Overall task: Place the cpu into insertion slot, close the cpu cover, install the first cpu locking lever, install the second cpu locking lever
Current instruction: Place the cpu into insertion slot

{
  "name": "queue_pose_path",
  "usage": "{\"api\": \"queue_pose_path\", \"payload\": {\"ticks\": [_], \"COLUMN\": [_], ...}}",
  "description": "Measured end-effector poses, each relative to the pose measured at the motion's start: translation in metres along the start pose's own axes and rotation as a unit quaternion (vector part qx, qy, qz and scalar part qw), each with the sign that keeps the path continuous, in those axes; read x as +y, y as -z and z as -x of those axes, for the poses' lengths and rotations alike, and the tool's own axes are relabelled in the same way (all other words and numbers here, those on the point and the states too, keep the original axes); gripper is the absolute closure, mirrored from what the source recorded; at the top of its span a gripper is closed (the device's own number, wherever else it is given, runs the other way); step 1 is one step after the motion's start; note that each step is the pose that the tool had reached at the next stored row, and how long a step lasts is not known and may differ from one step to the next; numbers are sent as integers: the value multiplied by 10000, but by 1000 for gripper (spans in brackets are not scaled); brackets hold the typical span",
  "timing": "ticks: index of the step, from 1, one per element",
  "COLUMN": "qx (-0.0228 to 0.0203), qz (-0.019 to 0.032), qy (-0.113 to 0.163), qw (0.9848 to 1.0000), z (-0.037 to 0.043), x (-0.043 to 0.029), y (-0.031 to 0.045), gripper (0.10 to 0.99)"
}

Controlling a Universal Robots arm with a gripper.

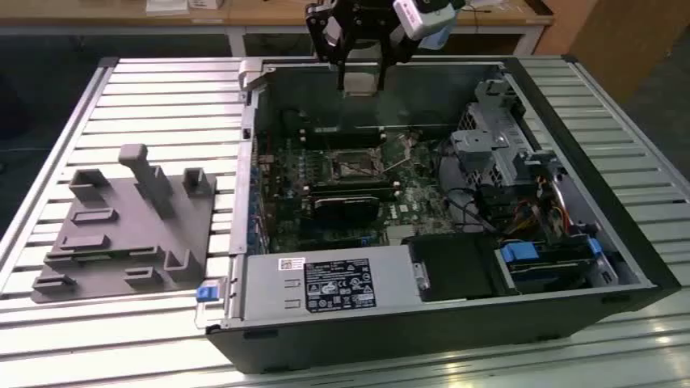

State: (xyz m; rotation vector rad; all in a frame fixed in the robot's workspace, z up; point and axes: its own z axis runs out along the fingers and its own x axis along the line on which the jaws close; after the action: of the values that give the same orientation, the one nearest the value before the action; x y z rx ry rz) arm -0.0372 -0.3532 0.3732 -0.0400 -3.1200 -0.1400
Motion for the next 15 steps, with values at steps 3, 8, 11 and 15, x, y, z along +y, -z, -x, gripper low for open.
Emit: {"api": "queue_pose_path", "payload": {"ticks": [3, 8, 11, 15], "qx": [0, 0, 0, -4], "qz": [0, 0, 0, 1], "qy": [0, 0, 0, 0], "qw": [10000, 10000, 10000, 10000], "z": [0, 0, 0, 0], "x": [0, 0, 0, -3], "y": [0, 0, -1, -31], "gripper": [545, 545, 545, 545]}}
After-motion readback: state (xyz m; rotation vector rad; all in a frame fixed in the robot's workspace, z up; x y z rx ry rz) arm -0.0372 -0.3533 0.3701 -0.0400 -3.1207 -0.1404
